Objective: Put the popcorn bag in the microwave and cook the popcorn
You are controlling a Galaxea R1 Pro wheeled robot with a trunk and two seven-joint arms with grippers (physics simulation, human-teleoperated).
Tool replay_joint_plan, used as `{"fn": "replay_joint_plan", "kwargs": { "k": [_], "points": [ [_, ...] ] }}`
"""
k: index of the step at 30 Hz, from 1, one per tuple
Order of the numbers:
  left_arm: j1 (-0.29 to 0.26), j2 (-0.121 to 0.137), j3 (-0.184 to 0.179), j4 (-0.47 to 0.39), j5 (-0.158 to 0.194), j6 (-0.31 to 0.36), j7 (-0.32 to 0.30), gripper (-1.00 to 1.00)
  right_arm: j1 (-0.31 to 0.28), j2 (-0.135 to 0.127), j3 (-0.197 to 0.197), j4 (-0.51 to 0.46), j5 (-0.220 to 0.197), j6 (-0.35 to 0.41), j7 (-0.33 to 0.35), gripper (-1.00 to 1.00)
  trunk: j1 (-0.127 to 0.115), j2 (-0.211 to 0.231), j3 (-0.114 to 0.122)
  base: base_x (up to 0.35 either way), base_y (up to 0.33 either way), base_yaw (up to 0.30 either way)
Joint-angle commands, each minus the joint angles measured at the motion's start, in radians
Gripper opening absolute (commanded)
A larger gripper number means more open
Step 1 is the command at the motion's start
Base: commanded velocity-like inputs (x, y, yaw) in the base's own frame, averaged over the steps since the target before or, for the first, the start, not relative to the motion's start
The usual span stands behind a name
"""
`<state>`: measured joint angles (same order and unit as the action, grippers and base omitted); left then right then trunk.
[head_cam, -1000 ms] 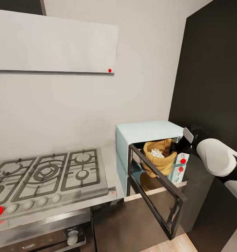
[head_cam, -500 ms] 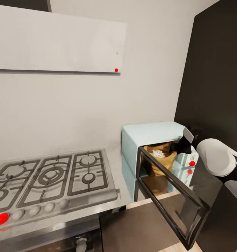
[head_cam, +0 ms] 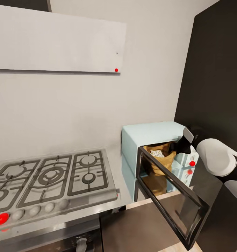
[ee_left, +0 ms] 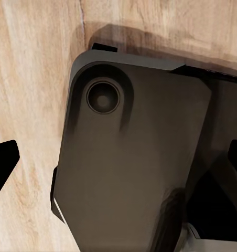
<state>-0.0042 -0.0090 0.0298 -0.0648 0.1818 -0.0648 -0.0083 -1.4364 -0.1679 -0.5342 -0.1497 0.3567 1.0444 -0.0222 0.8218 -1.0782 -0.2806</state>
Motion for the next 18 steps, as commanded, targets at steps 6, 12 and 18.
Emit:
{"fn": "replay_joint_plan", "kwargs": {
  "k": [6,12,18],
  "points": [
    [0.0,0.0,0.002,0.0,0.005,-0.003,-0.001,1.0,-0.001,0.0,-0.009,-0.001,0.004,0.003,-0.003,-1.0,0.0,-0.001,-0.001,0.0,0.0,0.0],
    [0.0,0.0,0.002,0.0,0.005,-0.003,-0.001,1.0,-0.001,-0.001,-0.009,-0.001,0.004,0.003,-0.004,-1.0,0.0,-0.001,-0.001,0.0,0.0,0.0],
    [0.0,0.0,0.002,0.0,0.005,-0.003,-0.001,1.0,-0.001,-0.002,-0.007,-0.001,0.004,0.003,-0.005,-1.0,0.0,-0.001,-0.001,0.0,0.0,-0.045]
  ]
}}
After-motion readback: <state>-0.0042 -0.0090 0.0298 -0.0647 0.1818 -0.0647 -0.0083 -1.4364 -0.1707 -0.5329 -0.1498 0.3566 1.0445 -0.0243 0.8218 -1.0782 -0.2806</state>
